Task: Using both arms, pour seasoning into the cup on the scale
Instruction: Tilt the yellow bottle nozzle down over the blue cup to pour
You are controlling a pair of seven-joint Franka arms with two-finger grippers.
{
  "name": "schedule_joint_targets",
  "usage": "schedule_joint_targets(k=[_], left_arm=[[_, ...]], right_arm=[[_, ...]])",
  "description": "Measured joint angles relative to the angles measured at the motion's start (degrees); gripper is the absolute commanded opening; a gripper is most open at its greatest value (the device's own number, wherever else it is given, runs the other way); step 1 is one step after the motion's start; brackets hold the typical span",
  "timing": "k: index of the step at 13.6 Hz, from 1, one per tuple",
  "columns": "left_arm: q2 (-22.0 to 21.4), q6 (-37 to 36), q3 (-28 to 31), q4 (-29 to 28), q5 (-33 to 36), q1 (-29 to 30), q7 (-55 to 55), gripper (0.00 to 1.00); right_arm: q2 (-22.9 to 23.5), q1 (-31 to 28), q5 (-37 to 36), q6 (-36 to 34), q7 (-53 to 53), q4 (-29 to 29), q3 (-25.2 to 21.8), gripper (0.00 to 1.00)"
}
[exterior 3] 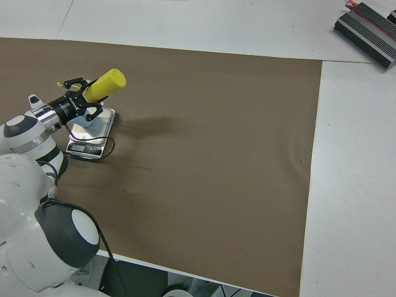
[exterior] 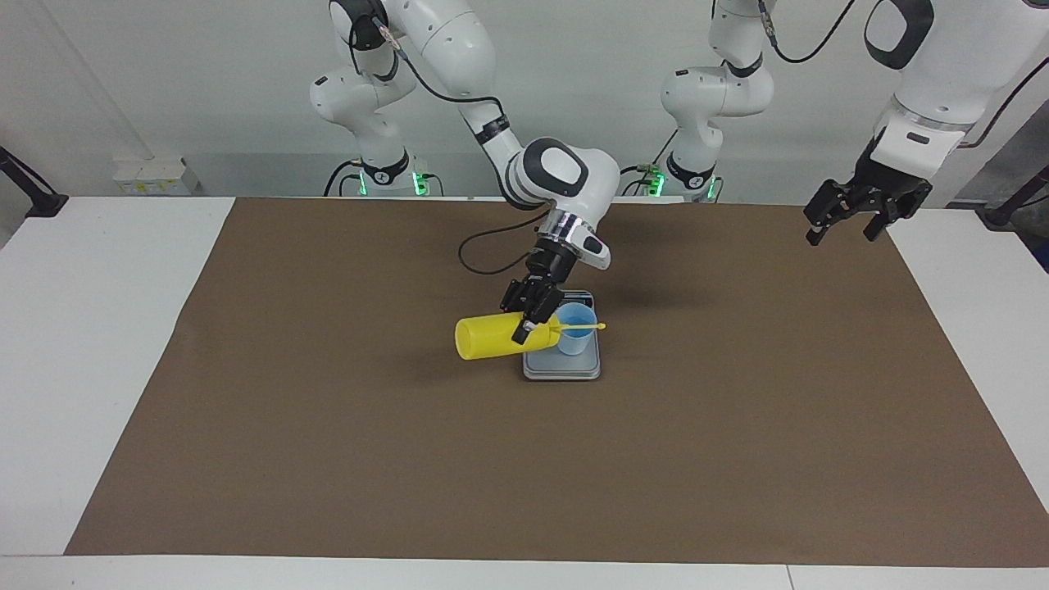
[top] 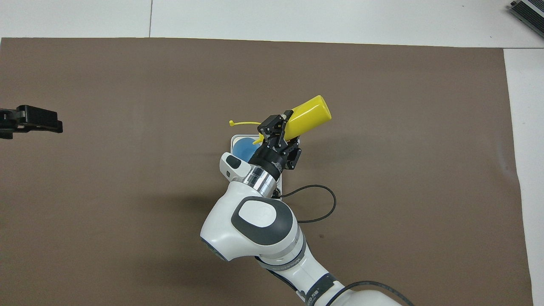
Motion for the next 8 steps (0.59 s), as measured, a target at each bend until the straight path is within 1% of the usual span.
schedule_joint_targets(k=[8], left_arm=[[0.0, 0.0, 0.0, 0.0, 0.0, 0.0, 0.0, 1.0]], right_arm=[[0.0, 0.1, 0.0, 0.1, 0.0, -0.4, 0.0, 0.0]])
